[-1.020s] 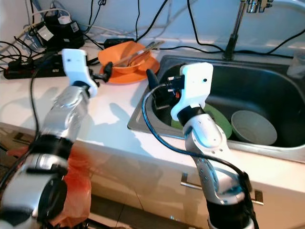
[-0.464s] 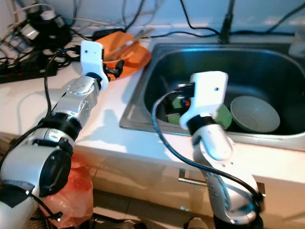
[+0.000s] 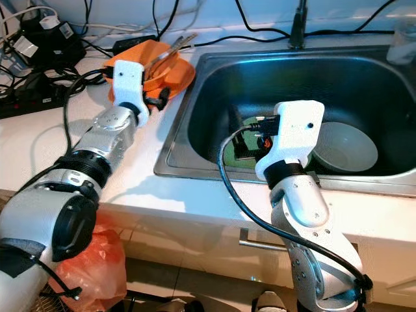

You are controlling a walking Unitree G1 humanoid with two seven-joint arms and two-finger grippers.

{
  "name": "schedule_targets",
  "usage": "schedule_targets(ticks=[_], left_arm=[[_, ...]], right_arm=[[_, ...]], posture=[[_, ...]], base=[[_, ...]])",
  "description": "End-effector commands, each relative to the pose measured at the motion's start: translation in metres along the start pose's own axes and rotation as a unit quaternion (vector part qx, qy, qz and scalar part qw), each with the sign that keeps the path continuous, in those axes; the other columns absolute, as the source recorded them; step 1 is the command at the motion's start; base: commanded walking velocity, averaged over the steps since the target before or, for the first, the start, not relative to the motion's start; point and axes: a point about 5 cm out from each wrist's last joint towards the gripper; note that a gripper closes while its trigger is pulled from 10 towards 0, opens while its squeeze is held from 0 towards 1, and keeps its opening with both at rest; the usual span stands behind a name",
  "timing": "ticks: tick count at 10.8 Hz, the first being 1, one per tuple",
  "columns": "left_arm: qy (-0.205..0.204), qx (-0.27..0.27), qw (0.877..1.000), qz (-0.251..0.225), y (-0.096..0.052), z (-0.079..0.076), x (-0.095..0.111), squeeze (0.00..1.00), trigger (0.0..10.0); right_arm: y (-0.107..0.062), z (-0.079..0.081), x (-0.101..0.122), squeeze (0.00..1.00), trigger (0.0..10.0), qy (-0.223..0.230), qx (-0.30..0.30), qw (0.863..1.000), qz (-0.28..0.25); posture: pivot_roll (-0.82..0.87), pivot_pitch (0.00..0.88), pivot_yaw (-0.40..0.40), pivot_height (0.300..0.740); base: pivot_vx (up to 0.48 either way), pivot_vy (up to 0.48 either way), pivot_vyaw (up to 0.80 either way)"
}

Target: Kitchen organization

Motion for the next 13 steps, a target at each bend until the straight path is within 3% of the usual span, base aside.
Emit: schedule_targets(ticks=[1,3,6,13], left_arm=[[0.004,0.026,1.0,-0.006,0.0,0.015,0.007,0.0,10.0],[0.006,0.049,0.999,-0.002,-0.001,0.027,0.009,0.0,10.0],[0.01,0.057,0.998,0.008,-0.002,0.03,0.005,0.0,10.0],[0.03,0.055,0.995,0.08,-0.006,0.036,-0.015,0.0,10.0]], right_arm=[[-0.003,0.007,0.002,0.3,10.0,0.01,0.018,1.0,0.003],[-0.009,0.018,0.0,0.31,10.0,0.023,0.079,0.996,0.02],[-0.015,0.027,0.0,0.31,10.0,0.034,0.121,0.992,0.03],[-0.02,0.034,-0.001,0.32,10.0,0.035,0.14,0.989,0.039]], posture=[[-0.19,0.157,0.19,0.74],[-0.19,0.157,0.192,0.74],[-0.2,0.156,0.194,0.74],[-0.2,0.163,0.208,0.74]], base=[[0.0,0.0,0.0],[0.0,0.0,0.0],[0.0,0.0,0.0],[0.0,0.0,0.0]])
Point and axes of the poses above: a point about 5 cm out from each wrist's last joint towards the gripper, its own y axis pointing out of the wrist towards the gripper, its own x axis along the axis of the wrist's last joint, z = x × y, and after that the axes turned 3 degrees about -y, right-handed
